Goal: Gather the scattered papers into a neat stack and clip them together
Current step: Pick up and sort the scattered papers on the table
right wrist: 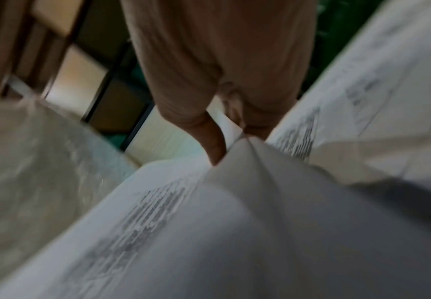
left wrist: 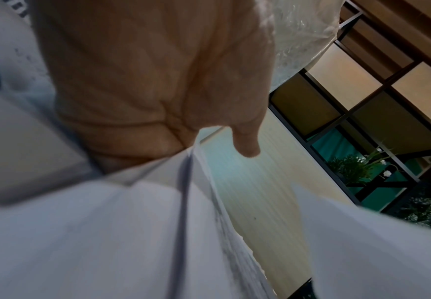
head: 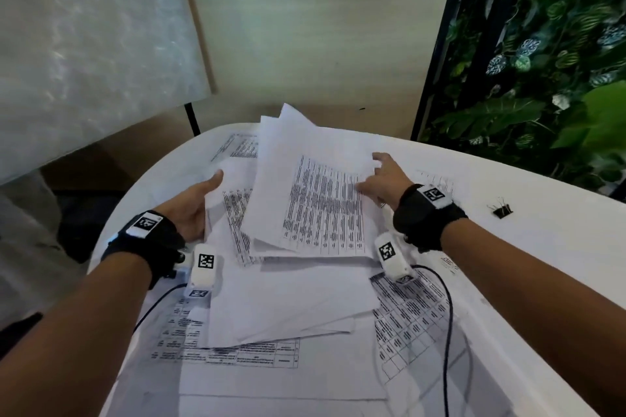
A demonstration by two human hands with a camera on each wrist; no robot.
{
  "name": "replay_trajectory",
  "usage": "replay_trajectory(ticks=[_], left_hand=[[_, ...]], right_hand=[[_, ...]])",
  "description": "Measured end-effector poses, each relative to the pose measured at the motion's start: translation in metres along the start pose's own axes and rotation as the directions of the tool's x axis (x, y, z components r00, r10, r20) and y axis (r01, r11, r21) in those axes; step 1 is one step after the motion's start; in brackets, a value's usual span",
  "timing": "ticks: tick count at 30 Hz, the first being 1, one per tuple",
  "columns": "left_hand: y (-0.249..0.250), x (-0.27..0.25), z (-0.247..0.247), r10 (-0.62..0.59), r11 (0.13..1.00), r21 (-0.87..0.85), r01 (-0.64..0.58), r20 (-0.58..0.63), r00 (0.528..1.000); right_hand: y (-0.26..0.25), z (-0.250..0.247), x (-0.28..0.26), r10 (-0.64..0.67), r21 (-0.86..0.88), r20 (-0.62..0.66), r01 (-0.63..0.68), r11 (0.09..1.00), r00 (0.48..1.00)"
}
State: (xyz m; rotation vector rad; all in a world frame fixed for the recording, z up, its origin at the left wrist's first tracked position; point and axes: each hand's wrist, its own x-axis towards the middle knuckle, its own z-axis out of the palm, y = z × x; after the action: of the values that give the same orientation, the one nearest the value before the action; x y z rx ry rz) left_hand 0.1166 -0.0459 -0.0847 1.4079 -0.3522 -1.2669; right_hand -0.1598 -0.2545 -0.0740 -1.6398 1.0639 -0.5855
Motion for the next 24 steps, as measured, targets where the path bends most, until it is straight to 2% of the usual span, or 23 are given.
replay_trajectory(ticks=[2, 5, 8, 9, 10, 11, 13, 15, 16, 18, 20, 24], left_hand=[[0.0, 0.001, 0.001, -0.02, 1.0, 0.023, 0.02, 0.002, 1.0], [-0.001, 0.002, 0.001, -0.062, 0.996, 0.059, 0.062, -0.009, 0.998], [-0.005, 0.004, -0.001, -0.091, 0.985, 0.144, 0.094, -0.026, 0.995], [-0.005, 0.004, -0.002, -0.084, 0.981, 0.172, 0.087, -0.027, 0.996], [-0.006, 0.004, -0.002, -0.078, 0.98, 0.181, 0.082, -0.028, 0.997], [-0.006, 0.005, -0.002, -0.074, 0.98, 0.183, 0.078, -0.025, 0.997], [-0.006, 0.007, -0.004, -0.067, 0.977, 0.2, 0.071, -0.028, 0.997], [-0.007, 0.01, -0.008, -0.059, 0.974, 0.216, 0.066, -0.039, 0.998], [-0.006, 0.011, -0.008, -0.059, 0.973, 0.219, 0.068, -0.045, 0.997], [-0.006, 0.011, -0.008, -0.057, 0.975, 0.214, 0.066, -0.047, 0.997], [-0.007, 0.009, -0.007, -0.049, 0.977, 0.206, 0.056, -0.037, 0.998], [-0.007, 0.007, -0.005, -0.057, 0.975, 0.216, 0.06, -0.022, 0.998]], right_hand=[[0.003, 0.009, -0.005, 0.018, -0.206, 0.015, -0.014, 0.978, 1.0], [-0.002, 0.028, -0.016, -0.053, -0.261, 0.119, 0.082, 0.962, 0.991], [-0.008, 0.034, -0.023, -0.074, -0.338, 0.337, 0.194, 0.921, 0.938], [-0.007, 0.03, -0.021, -0.064, -0.325, 0.353, 0.186, 0.927, 0.934], [-0.006, 0.024, -0.02, -0.054, -0.301, 0.318, 0.155, 0.941, 0.947], [-0.002, 0.014, -0.014, -0.054, -0.297, 0.228, 0.123, 0.947, 0.972], [0.006, -0.017, -0.001, -0.017, -0.416, -0.045, -0.003, 0.909, 0.999], [0.016, -0.052, 0.011, 0.092, -0.595, -0.249, -0.228, 0.77, 0.964], [0.02, -0.066, 0.014, 0.17, -0.634, -0.288, -0.321, 0.704, 0.942], [0.023, -0.081, 0.02, 0.27, -0.676, -0.28, -0.389, 0.626, 0.921], [0.022, -0.083, 0.02, 0.277, -0.725, -0.237, -0.36, 0.587, 0.931], [0.019, -0.077, 0.026, 0.198, -0.626, -0.171, -0.262, 0.735, 0.965]])
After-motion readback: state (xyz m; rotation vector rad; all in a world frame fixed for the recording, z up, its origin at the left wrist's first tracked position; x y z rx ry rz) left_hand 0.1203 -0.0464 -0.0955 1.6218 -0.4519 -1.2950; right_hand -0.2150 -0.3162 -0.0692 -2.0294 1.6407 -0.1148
